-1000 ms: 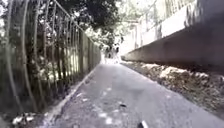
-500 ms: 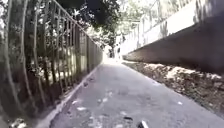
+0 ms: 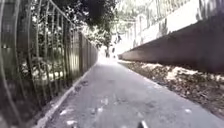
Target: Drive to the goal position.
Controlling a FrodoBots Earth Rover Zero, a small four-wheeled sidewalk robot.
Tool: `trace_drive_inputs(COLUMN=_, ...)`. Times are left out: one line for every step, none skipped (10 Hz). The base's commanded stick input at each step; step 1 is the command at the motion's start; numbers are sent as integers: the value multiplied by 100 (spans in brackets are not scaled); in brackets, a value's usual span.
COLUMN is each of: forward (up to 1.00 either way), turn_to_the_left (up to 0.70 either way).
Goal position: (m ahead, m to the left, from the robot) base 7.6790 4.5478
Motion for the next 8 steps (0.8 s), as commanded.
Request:
trace_drive_inputs(forward=50, turn_to_the_left=2)
trace_drive_inputs(forward=50, turn_to_the_left=0)
trace_drive_inputs(forward=50, turn_to_the_left=0)
trace_drive_inputs(forward=50, turn_to_the_left=0)
trace_drive_inputs(forward=50, turn_to_the_left=0)
trace_drive_inputs(forward=50, turn_to_the_left=0)
trace_drive_inputs(forward=50, turn_to_the_left=0)
trace_drive_inputs(forward=50, turn_to_the_left=2)
